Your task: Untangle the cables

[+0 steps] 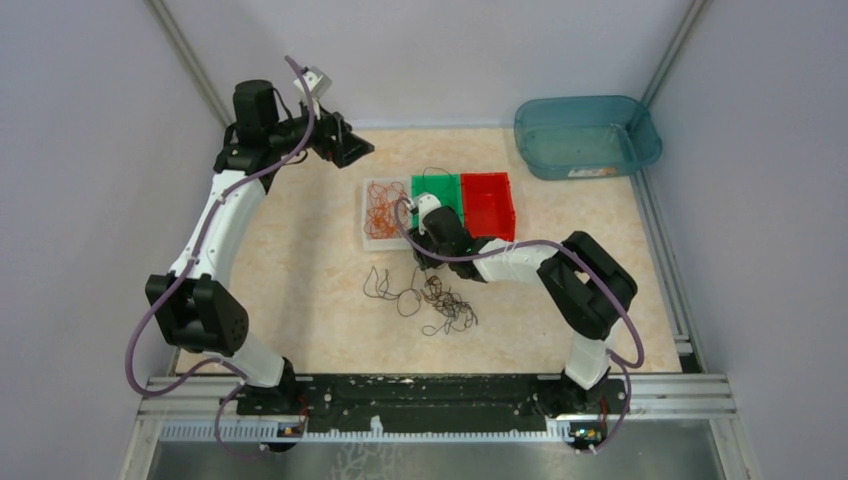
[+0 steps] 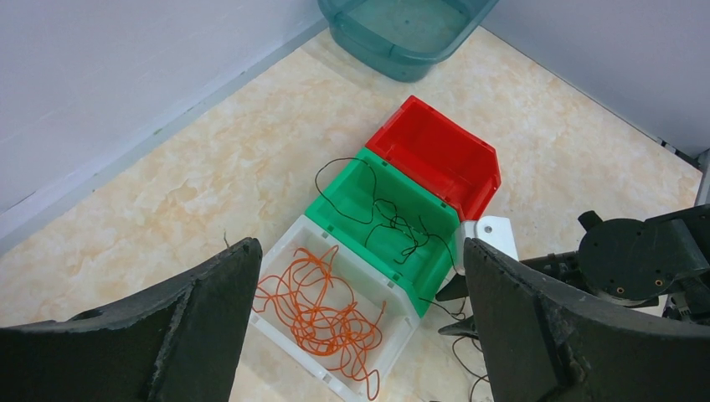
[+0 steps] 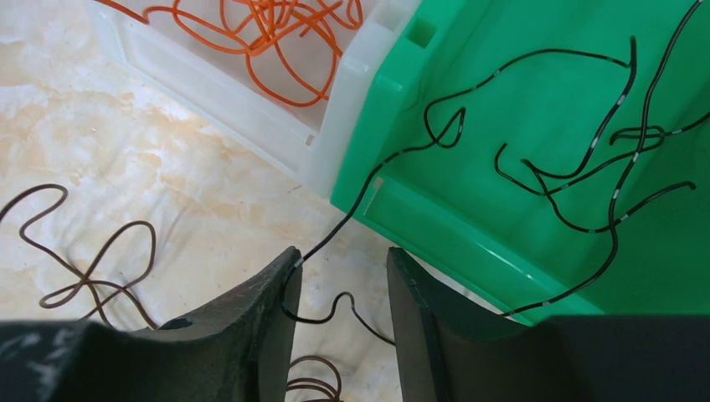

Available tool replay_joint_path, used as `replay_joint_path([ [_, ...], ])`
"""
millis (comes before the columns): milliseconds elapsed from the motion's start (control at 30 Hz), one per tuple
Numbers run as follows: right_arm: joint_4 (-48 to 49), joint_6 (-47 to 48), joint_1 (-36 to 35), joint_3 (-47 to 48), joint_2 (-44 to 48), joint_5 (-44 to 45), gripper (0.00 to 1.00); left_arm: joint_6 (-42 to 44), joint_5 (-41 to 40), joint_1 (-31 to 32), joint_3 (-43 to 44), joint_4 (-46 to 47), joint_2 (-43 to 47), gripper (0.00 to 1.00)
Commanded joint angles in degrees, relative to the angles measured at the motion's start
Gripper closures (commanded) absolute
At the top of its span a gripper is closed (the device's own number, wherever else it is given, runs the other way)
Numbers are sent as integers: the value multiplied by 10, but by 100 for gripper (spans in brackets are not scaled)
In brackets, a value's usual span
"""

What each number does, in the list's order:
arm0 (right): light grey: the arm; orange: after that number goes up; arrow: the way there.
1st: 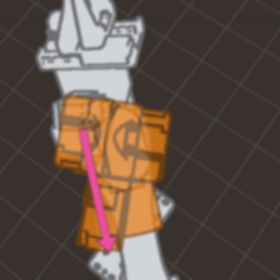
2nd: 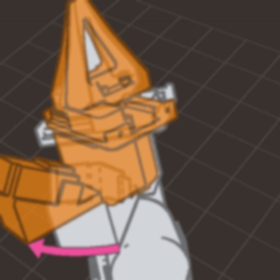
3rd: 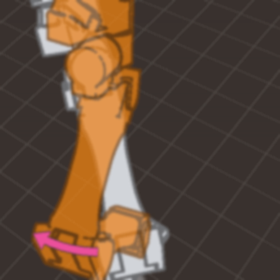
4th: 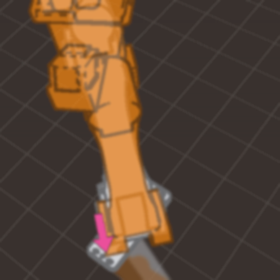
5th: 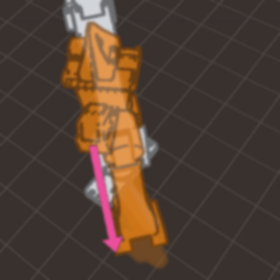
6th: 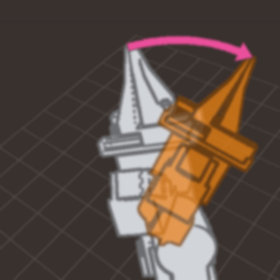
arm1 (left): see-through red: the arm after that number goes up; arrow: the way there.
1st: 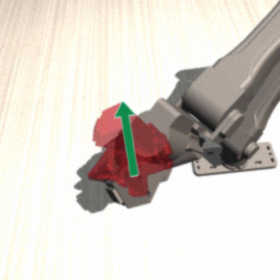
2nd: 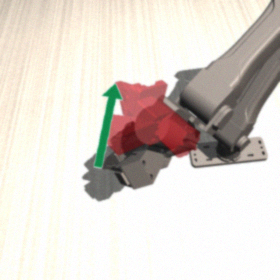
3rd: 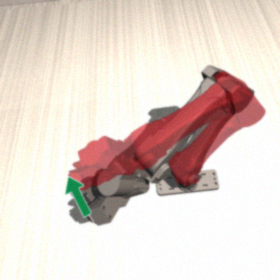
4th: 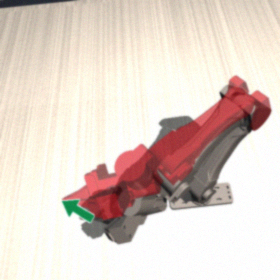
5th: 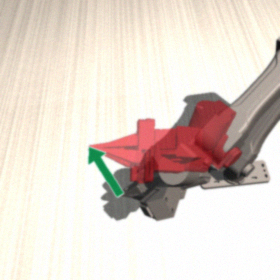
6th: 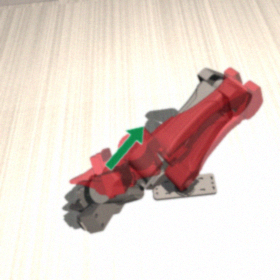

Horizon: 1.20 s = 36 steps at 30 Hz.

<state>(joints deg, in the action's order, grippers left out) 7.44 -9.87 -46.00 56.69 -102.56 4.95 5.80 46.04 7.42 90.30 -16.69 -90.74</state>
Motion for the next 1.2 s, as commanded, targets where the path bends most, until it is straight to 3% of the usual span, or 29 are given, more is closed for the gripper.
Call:
replay_joint_path([
  [0, 44, -37, -5, 16, 14, -17, 56, 0, 17, -5, -6, 13, 20, 5],
  [767, 70, -78, -11, 1, -32, 73, 76, -3, 29, -13, -14, 17, 25, 5],
  [1067, 69, -71, -14, -2, 26, 89, 99, -9, 34, -14, -22, 25, 26, 5],
  [1167, 63, -58, -12, 8, 50, 92, 100, -12, 36, -14, -21, 27, 26, 5],
])
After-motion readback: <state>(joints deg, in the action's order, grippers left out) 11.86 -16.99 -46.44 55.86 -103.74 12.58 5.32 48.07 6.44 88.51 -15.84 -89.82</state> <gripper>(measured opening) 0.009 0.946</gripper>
